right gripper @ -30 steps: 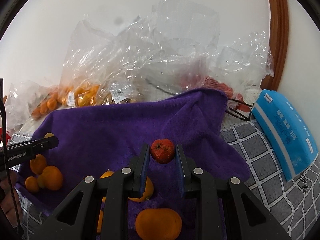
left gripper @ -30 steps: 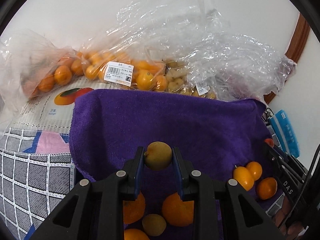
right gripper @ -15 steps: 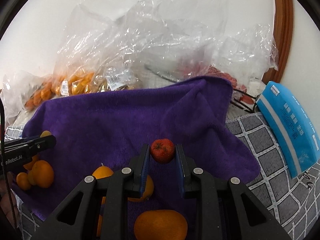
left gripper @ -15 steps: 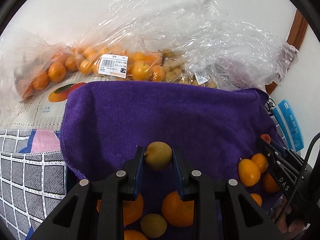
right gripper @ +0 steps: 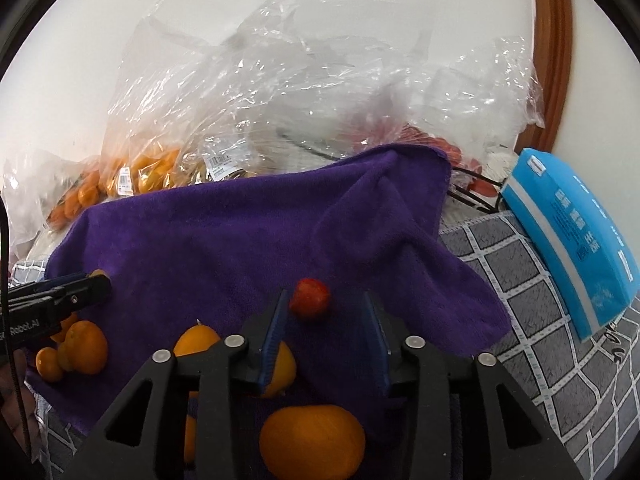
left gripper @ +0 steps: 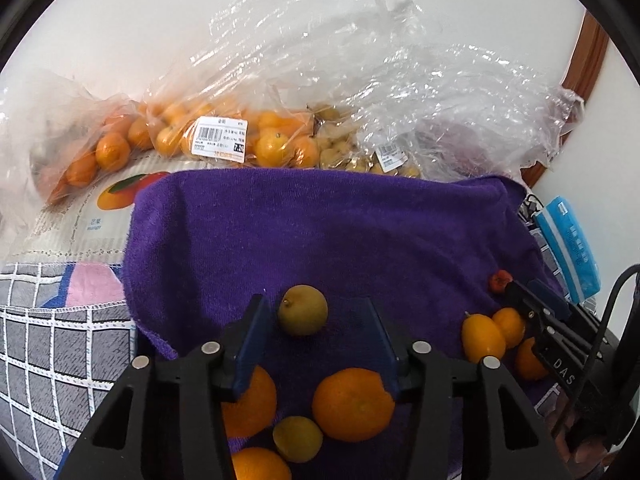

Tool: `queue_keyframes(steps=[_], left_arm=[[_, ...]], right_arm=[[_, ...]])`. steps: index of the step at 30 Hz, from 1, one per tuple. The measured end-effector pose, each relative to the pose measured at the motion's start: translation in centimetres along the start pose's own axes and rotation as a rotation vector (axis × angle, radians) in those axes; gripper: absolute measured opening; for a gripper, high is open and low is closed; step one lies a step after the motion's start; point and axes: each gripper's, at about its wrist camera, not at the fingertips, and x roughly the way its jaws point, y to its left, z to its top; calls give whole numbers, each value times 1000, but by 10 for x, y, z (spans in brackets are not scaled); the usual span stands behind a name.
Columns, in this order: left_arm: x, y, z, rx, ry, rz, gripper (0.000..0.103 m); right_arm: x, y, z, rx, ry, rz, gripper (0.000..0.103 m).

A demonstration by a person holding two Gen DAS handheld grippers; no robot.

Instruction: Organize fruits

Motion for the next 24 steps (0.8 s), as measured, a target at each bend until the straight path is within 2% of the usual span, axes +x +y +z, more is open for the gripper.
queue_keyframes(steps=[6,10,12,15,20,24], left_arm=[[-18,4,-4,-14,-27,-8,58],[-36,6,-8,-12,-59,7,58],[-47,4,-11,-11,-73,12,62],[-67,-1,-17,-2,-96,22,69],[-107,-15,-34,23,-138,37,78],[-147,-26,-54,21,-181,42,86]], right_arm=[[-13,0,-4,11,6,1,45],[-31,5,-2,13,-13,3,45],[-44,9,0,14,-27,11,46],[-68,15,2,6,-52,17,50],[-117,33,3,-69,-82,-9,65],[-159,37,-6,-68,-108,-3,72]])
